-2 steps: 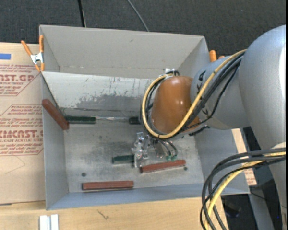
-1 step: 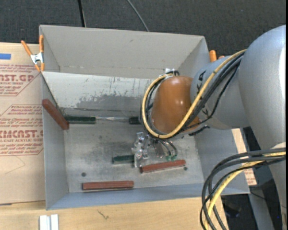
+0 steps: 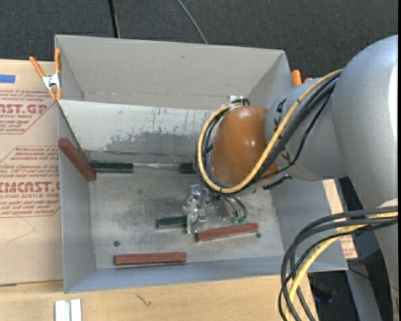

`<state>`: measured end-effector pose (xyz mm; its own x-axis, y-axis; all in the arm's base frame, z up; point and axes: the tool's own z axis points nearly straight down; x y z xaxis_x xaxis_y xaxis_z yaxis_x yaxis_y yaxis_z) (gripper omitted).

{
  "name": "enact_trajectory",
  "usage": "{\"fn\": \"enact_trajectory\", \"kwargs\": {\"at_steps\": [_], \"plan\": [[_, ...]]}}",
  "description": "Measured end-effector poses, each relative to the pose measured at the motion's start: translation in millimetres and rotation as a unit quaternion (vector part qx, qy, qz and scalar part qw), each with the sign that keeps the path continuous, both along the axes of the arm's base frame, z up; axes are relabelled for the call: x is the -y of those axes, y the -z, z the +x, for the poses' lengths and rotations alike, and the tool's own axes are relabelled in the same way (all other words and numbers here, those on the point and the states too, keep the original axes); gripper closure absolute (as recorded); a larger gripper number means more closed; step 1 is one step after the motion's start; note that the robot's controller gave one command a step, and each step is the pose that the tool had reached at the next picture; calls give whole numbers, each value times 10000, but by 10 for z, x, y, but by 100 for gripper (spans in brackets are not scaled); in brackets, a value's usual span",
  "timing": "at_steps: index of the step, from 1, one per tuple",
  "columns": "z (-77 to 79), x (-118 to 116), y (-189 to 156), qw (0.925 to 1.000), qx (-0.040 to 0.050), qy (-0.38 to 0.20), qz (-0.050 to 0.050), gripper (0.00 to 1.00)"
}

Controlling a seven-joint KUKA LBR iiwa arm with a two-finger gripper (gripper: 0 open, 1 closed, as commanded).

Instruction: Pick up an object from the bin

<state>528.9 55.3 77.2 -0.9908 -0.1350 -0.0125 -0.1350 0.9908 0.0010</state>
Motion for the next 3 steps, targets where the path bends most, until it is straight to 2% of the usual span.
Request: {"fn": "enact_trajectory", "kwargs": {"at_steps": [1,2,3], "plan": [[82,10,1,9727,56,-2318,-4,100],[82,10,1,9727,57,-2319,-3,100],[336,66,-1808,9788,4,-2049,-31,100]]}}
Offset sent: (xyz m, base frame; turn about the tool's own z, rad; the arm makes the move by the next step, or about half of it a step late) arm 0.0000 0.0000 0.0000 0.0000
